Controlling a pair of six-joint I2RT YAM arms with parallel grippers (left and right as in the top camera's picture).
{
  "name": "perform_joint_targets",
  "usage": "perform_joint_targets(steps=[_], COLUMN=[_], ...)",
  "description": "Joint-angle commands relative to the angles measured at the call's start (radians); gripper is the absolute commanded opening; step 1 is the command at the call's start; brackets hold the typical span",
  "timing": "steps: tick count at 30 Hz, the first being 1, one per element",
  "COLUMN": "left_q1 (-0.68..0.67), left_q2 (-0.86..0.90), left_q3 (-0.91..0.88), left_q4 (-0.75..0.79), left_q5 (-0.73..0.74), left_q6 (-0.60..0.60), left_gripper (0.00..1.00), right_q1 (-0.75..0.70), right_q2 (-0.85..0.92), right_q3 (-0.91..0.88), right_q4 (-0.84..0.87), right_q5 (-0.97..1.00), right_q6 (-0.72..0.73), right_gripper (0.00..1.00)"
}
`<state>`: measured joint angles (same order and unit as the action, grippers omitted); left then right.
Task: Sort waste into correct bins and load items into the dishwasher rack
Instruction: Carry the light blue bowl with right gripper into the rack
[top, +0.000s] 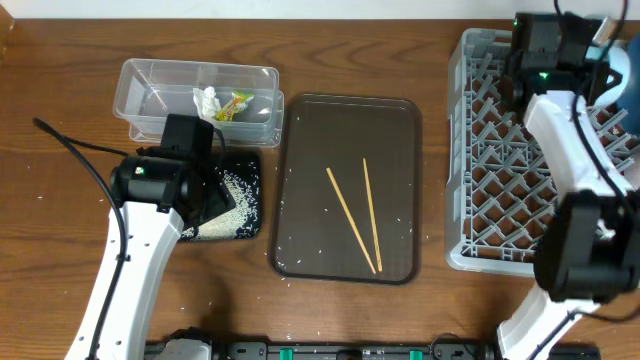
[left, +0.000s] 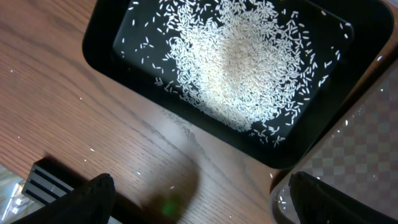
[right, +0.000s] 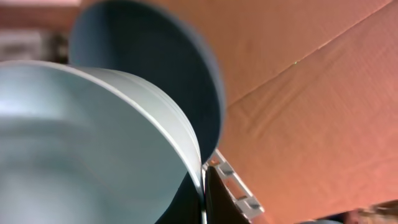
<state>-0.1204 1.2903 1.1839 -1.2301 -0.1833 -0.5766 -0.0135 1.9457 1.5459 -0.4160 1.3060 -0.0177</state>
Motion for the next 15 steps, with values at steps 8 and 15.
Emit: perform_joint_targets(steps=[8,15], left_q1=[0.004,0.004], left_q2=[0.005,0.005], left_q3=[-0.004,-0.004], left_q4=[-0.003,-0.003], left_q5=[-0.008,-0.008], left_q6=[-0.009,-0.009], left_gripper=[0.92,0.92], right_q1=[0.035,0.113], right_q2=[0.146,0.159], right_q3=[0.004,0.004], right_q4=[-0.008,-0.129], right_q5=[0.042,0.008], right_q6=[-0.043,0.070], right_gripper=[0.01,0.06])
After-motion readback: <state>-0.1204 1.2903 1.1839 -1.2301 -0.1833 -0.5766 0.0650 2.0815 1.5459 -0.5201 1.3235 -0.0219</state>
